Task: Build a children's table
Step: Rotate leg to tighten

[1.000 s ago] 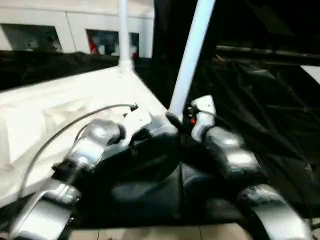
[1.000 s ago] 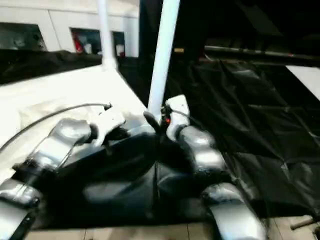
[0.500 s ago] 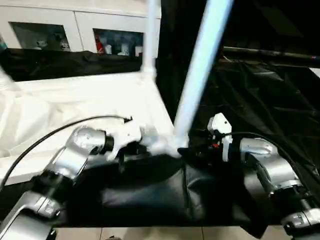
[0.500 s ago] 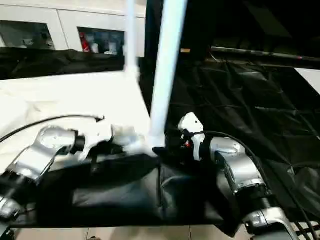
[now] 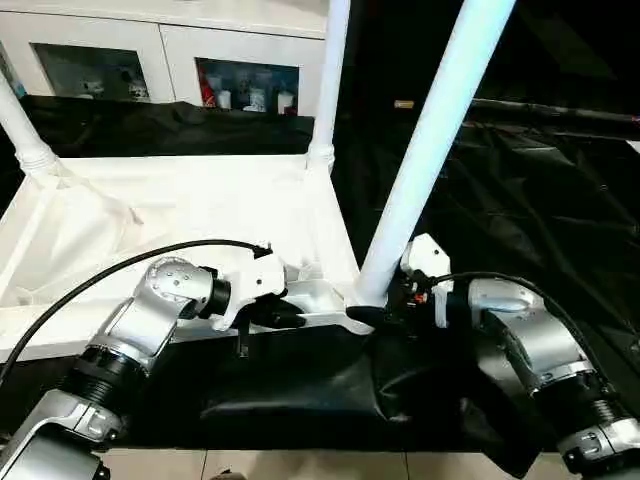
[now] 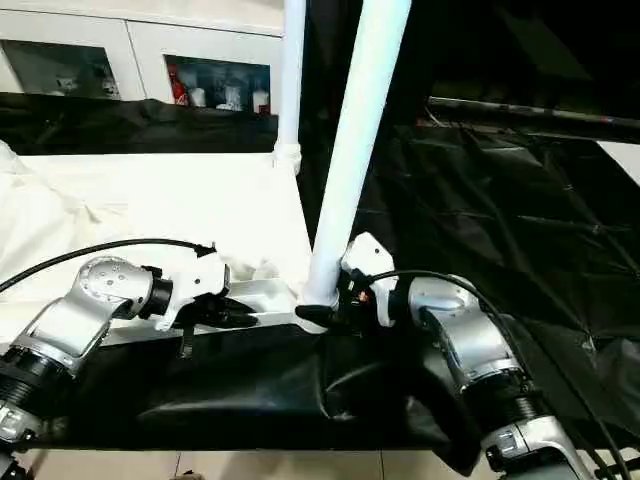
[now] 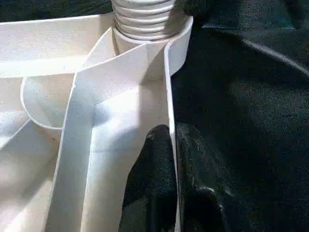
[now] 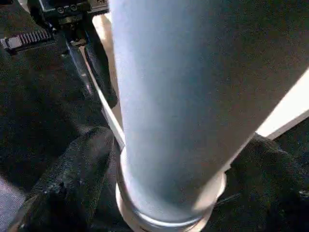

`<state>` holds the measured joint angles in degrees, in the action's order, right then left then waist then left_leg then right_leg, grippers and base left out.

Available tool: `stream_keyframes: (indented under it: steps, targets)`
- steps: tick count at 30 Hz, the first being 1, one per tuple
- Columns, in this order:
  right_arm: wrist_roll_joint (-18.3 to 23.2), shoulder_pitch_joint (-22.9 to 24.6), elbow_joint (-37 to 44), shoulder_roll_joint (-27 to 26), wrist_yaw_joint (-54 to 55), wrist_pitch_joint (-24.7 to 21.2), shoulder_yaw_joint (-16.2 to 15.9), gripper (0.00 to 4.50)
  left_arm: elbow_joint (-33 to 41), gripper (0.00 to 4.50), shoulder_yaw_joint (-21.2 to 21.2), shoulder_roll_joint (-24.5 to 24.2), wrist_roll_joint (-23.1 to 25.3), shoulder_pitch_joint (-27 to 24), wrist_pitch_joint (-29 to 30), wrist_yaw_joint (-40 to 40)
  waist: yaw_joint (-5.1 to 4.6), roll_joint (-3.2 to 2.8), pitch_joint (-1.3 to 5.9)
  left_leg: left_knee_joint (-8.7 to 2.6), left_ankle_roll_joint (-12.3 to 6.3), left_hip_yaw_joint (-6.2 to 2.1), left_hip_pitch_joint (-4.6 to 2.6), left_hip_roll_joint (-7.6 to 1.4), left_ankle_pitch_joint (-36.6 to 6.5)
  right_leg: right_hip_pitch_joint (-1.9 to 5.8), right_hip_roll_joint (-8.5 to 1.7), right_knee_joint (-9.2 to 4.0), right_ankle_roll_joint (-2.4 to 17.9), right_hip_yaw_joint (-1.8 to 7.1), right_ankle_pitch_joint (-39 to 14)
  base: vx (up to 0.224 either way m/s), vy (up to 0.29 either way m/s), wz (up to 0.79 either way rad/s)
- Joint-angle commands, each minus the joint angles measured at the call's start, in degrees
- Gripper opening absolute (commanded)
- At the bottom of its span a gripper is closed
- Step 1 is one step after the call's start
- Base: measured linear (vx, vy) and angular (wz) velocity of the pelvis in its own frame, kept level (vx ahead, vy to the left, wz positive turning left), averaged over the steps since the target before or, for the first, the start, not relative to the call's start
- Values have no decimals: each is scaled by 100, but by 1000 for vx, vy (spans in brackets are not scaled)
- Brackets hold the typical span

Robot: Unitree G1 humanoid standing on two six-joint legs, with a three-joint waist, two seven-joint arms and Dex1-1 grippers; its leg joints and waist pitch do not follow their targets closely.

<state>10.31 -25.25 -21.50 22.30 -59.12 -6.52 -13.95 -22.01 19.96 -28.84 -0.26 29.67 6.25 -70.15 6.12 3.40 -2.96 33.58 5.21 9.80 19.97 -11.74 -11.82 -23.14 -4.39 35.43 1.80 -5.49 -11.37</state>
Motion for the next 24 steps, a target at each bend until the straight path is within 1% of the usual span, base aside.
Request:
stream_keyframes:
  steps: [1,3,4,5,6,7,8,9,10,12,15,19,20,21,22,23,24]
  targets:
    - [-99,-25,-91,-14,40,81,-16,357,165,0,82,39,-42,3,-133,-168,-17,-53,374,-356,-232,-9,-14,-186,-279,374,-421,-291,1263,370,-63,0,0,0]
    - [-162,-39,-174,-38,93,156,-41,341,158,0,90,39,-26,0,-141,-146,-19,-50,375,-350,-242,-7,-11,-181,-247,377,-417,-284,1289,369,4,0,0,0]
    - [-163,-39,-176,-39,94,157,-42,322,158,0,90,39,-26,0,-141,-146,-16,-54,377,-349,-236,-7,-15,-182,-245,376,-419,-282,1297,368,5,0,0,0]
    - [-204,-55,-239,-58,149,212,-48,322,158,0,93,40,-19,-3,-142,-132,-19,-53,376,-349,-234,-7,-17,-182,-249,375,-415,-281,1302,368,5,0,0,0]
    - [-228,-68,-269,-73,177,238,-51,313,150,0,89,37,-20,-3,-149,-132,-18,-39,371,-350,-231,-6,-12,-181,-282,377,-420,-283,1291,367,-51,0,0,0]
    - [-249,-83,-309,-88,198,263,-56,303,145,0,86,35,-19,-5,-150,-131,-18,-43,369,-350,-228,-5,-10,-180,-314,377,-424,-290,1279,369,-105,0,0,0]
    - [-249,-83,-309,-88,198,263,-56,303,145,0,86,35,-19,-5,-150,-131,-18,-42,368,-352,-219,-9,-8,-182,-346,381,-424,-294,1253,370,-179,0,0,0]
    - [-309,-108,-389,-115,234,331,-64,288,138,0,82,31,-16,-8,-158,-124,-22,-34,366,-352,-213,-7,-5,-182,-365,379,-426,-300,1237,371,-227,0,0,0]
    - [-309,-108,-389,-115,234,331,-64,284,138,0,82,31,-16,-8,-158,-124,-22,-41,365,-353,-204,-10,-9,-185,-381,375,-429,-298,1235,370,-257,0,0,0]
    - [-359,-129,-472,-139,255,409,-68,279,135,0,80,30,-10,-11,-166,-112,-30,-40,357,-354,-180,-11,-4,-183,-452,373,-426,-313,1199,372,-392,0,0,0]
    - [-412,-167,-605,-206,311,520,-37,276,131,0,78,33,2,-16,-176,-87,-44,-38,360,-349,-174,-14,0,-179,-448,371,-422,-306,1188,372,-410,0,0,0]
    - [-416,-145,-642,-236,319,536,-22,275,108,0,74,51,27,-13,-185,-23,-56,-41,355,-351,-170,-14,-3,-180,-512,363,-423,-319,1173,372,-525,0,0,0]
    - [-386,-125,-671,-271,371,496,19,275,58,0,61,78,74,4,-180,97,-57,-33,354,-350,-172,-15,1,-179,-518,367,-422,-320,1162,374,-549,0,0,0]
    - [-316,-103,-748,-365,551,375,132,275,-78,0,28,147,181,56,-165,366,-57,-39,353,-351,-171,-15,0,-181,-522,364,-425,-325,1158,375,-567,0,0,0]
    - [-316,-103,-748,-365,551,375,132,275,-78,0,28,147,181,56,-165,366,-62,-40,346,-356,-153,-15,-5,-174,-565,353,-418,-340,1139,373,-649,0,0,0]
    - [-299,-104,-806,-430,711,311,202,275,-156,0,6,189,230,87,-123,511,-58,-37,349,-357,-126,-15,-13,-179,-626,355,-422,-349,1106,372,-761,0,0,0]
    - [-310,-105,-919,-559,1055,242,308,275,-313,0,-72,299,287,156,16,833,-60,-42,332,-368,-87,-12,-18,-173,-707,334,-420,-381,1063,374,-936,0,0,0]
